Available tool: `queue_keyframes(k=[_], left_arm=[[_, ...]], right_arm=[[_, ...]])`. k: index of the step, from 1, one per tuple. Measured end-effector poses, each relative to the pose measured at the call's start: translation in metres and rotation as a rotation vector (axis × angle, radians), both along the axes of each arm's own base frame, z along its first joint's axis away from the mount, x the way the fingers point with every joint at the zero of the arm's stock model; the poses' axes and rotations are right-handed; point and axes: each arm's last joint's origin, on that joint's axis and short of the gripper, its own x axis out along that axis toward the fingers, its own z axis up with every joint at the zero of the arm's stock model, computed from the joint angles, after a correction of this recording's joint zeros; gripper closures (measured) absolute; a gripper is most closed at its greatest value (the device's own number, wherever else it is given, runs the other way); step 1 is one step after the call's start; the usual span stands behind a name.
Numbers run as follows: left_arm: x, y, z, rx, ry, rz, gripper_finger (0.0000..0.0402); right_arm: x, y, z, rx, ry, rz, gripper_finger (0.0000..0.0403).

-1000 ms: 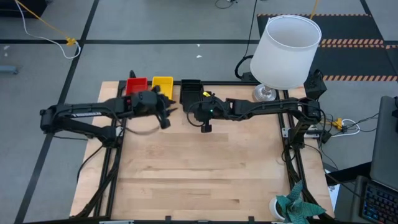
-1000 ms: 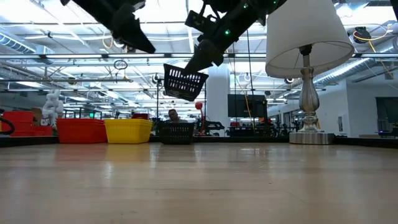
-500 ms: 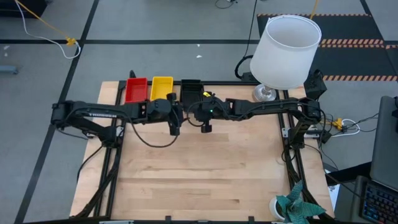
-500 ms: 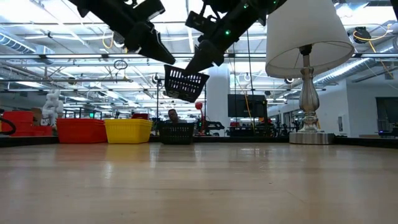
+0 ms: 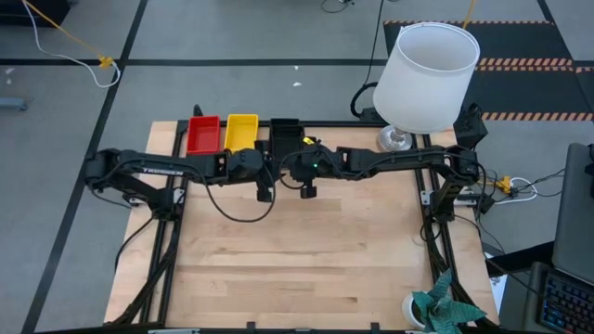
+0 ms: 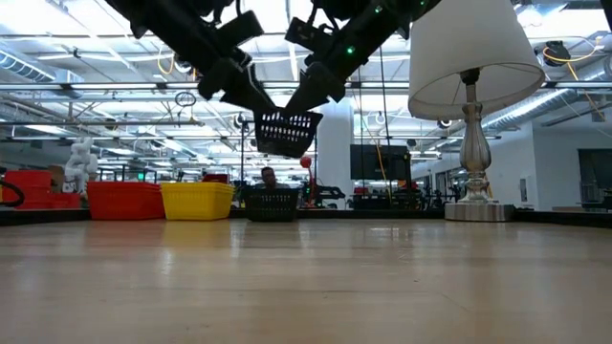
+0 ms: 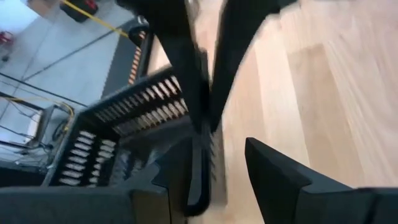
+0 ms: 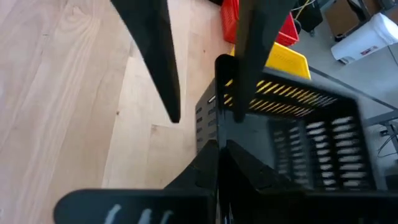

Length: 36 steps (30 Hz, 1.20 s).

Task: Stack baskets by color
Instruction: Stack the bottom black bin on top of the top black bin

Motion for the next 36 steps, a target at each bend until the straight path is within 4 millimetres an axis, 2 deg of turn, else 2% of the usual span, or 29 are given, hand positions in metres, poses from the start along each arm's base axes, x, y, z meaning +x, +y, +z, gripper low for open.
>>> queue_keyframes(k=[13,22,26,31,36], left_arm=[[0.008,0.008,-0.01,0.062,0.035,-0.011,0.0259],[0.008,0.008,-0.011,0.085,0.042,-0.027,0.0353],[0.009,0.008,-0.01,0.093,0.033,-0.027,0.0391],[0.009,0.008,-0.01,0.103,0.037,-0.035,0.0378],[0.009,0.008,-0.01,0.107,0.039,-0.036,0.039]], right_arm=[[0.0,0.001,0.0,-0.013,0.003,0.011,0.0394],[0.0,0.001,0.0,-0.015,0.005,0.013,0.0389],[0.001,0.005,0.0,-0.025,0.002,0.01,0.0339],[0.0,0.012,0.004,-0.097,0.001,-0.045,0.0242],[-0.012,0.023,0.026,-0.126,-0.037,-0.07,0.0172]])
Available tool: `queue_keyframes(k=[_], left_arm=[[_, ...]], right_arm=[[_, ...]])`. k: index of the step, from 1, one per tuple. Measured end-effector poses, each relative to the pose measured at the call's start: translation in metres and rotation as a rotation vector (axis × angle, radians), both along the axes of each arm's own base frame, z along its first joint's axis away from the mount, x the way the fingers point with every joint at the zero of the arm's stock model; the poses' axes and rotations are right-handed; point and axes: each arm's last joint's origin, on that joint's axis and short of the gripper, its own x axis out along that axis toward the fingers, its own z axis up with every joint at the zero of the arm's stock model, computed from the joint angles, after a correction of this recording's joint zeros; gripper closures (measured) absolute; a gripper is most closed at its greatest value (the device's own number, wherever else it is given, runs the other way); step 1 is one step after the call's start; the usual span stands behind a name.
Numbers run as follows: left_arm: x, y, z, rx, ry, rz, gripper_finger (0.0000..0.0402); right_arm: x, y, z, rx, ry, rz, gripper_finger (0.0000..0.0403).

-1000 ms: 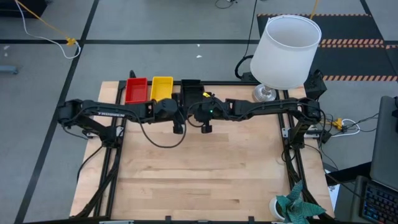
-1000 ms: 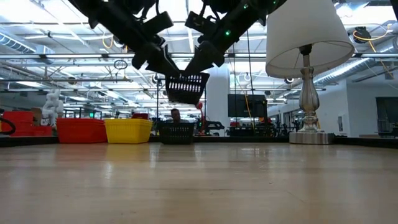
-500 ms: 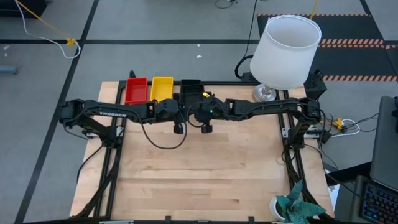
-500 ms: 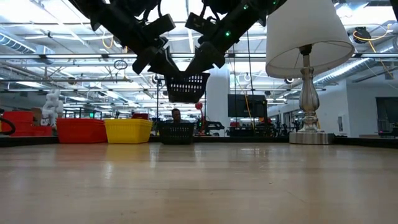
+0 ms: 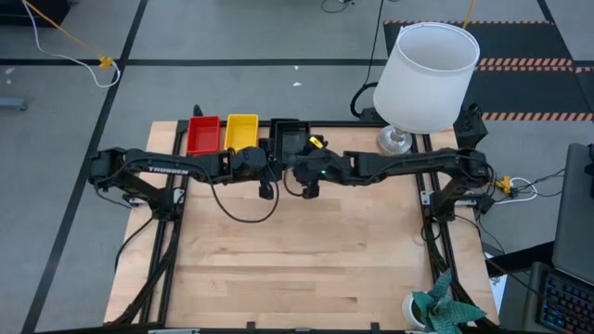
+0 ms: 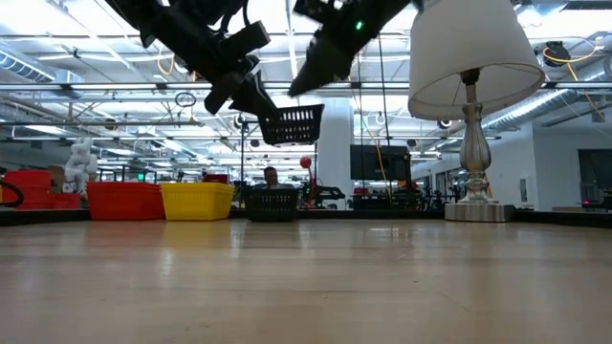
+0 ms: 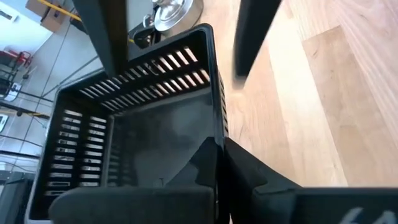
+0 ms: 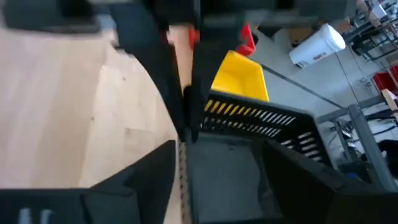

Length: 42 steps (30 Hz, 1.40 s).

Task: Stack baskets by color
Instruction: Stack the bottom black bin on top of the top black bin

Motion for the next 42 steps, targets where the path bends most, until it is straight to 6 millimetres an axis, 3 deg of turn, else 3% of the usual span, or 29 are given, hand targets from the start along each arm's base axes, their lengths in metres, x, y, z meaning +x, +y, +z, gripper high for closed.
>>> queue_keyframes(k=[4,11,25,32,42], left_arm=[[-0.001,0.004,0.0,0.003,0.001,0.013,0.0387],[-0.008,0.017,0.002,0.019,0.027,0.031,0.0383],[-0.033,0.059,0.023,0.085,-0.015,0.06,0.0381],[-0.044,0.081,0.023,0.021,-0.042,0.037,0.0382],[-0.043,0.092,0.014,-0.04,-0.048,-0.019,0.0386]], right_arm=[[-0.017,0.012,0.022,0.026,-0.028,0.016,0.0149],[-0.064,0.026,0.048,0.088,0.005,0.013,0.0149],[-0.152,0.036,0.043,0.106,-0.195,0.063,0.0156],[-0.171,0.035,0.044,0.128,-0.279,0.055,0.0156],[-0.172,0.035,0.045,0.153,-0.299,0.042,0.0156]])
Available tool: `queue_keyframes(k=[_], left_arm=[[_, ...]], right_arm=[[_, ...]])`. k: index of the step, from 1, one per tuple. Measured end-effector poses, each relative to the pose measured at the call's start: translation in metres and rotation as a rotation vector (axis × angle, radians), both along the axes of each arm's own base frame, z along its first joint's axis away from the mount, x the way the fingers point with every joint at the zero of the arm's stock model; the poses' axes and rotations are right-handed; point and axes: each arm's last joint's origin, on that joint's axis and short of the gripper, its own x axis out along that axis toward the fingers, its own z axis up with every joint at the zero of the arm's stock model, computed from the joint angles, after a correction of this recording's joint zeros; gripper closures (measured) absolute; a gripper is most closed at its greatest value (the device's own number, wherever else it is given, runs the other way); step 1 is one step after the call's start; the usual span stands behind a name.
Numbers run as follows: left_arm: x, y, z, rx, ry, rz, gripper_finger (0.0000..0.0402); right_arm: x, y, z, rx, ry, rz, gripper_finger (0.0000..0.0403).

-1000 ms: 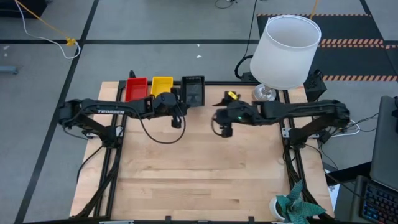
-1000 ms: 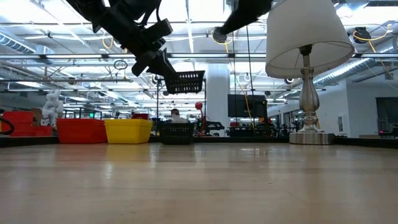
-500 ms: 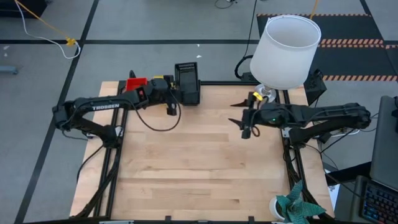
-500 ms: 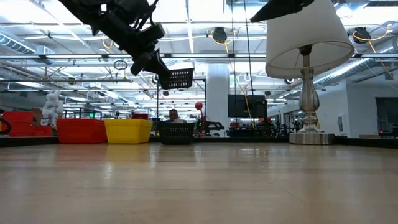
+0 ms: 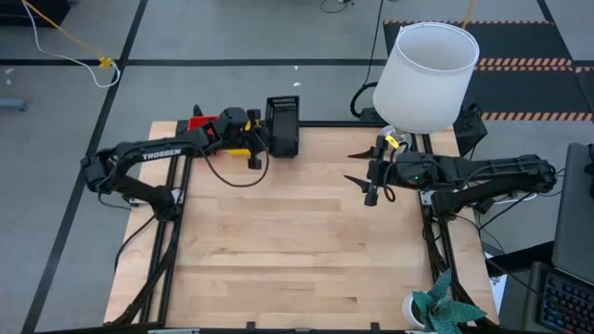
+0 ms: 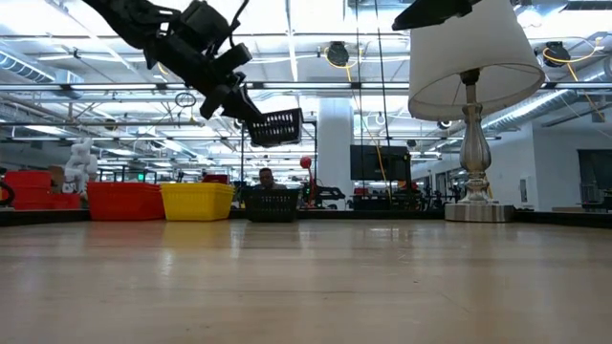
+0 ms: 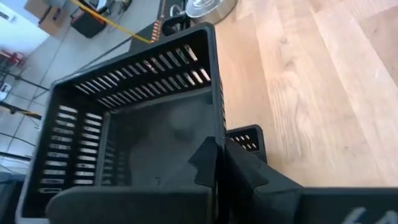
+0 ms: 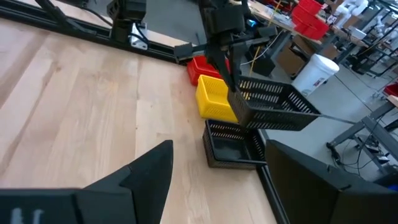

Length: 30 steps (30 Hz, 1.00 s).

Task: Stack baskets by color
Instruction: Stack the bottom black bin on top of the top black bin

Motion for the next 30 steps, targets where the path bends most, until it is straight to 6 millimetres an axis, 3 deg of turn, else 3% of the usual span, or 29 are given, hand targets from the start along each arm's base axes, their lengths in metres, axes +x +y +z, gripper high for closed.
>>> queue_keyframes(k=[4,11,15,30], left_arm=[[0.006,0.004,-0.01,-0.015,0.02,-0.002,0.0374],[0.016,0.01,-0.028,-0.019,0.054,-0.011,0.0393],[0.02,0.012,-0.034,-0.023,0.061,-0.011,0.0377],[0.017,0.017,-0.041,-0.066,0.084,0.023,0.0367]], right_arm=[[0.0,0.0,0.001,-0.002,-0.009,0.001,0.0156],[0.001,0.0,0.003,-0.024,-0.019,0.01,0.0156],[0.001,0.0,0.003,-0.042,-0.012,0.017,0.0156],[0.001,0.0,0.003,-0.051,-0.009,0.02,0.0156]])
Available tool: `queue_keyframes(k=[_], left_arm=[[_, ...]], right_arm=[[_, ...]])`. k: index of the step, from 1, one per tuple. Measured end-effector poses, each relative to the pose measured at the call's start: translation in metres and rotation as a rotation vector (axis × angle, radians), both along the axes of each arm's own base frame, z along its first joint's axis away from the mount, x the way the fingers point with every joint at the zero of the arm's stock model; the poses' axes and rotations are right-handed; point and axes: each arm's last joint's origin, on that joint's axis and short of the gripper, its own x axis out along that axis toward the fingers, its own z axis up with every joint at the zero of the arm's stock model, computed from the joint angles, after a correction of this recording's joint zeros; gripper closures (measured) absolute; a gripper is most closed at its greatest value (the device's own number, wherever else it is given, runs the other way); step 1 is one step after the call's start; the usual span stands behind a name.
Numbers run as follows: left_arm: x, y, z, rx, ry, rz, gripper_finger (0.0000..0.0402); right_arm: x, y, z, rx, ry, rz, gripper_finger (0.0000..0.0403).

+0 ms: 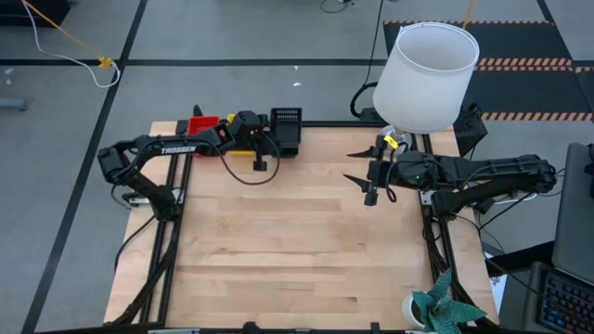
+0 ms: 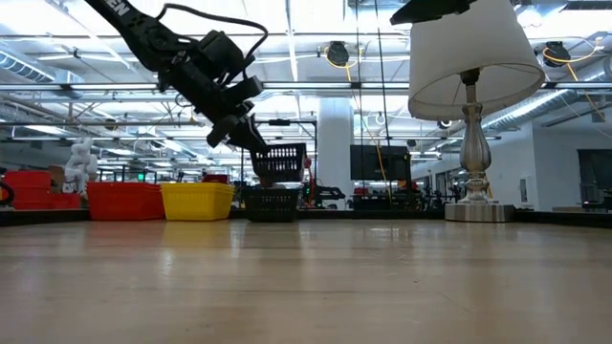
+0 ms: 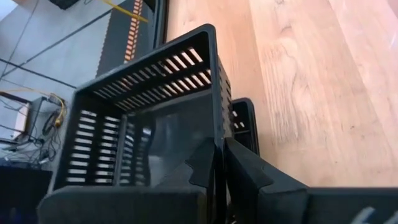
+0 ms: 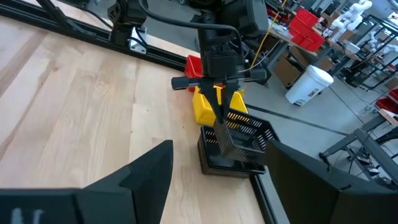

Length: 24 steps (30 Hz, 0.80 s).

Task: Stack baskets by color
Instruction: Stack the bottom black bin on top of the top black bin

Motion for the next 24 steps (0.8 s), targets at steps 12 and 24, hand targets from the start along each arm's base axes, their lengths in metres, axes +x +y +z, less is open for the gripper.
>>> queue_keyframes(k=[12,24], left_arm=[[0.001,0.003,-0.009,-0.041,0.027,0.022,0.0367],[0.006,0.01,-0.026,-0.008,0.078,0.044,0.0366]], right_arm=[[0.0,0.0,0.0,0.0,0.0,0.0,0.0156],[0.0,0.0,0.0,-0.007,-0.002,0.003,0.0156]])
